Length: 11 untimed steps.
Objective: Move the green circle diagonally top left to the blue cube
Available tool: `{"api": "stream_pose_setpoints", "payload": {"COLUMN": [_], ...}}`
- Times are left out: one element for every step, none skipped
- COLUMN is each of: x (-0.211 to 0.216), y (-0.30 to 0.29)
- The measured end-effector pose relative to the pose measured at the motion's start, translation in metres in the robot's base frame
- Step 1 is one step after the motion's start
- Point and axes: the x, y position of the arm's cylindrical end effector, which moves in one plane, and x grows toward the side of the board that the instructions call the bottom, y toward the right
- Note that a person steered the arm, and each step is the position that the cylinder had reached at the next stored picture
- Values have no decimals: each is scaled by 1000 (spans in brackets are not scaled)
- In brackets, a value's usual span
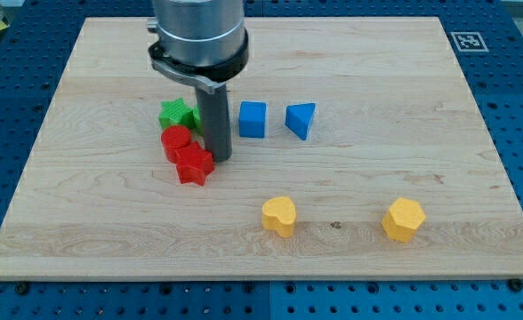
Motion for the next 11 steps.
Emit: {"api": "stream_pose_setpoints", "payload": {"x": [0, 0, -2, -8, -14, -22, -42, -67, -82, -84, -84], "y": [-21, -24, -15, -2, -7, -20, -23, -23, -23, -22, -16]}}
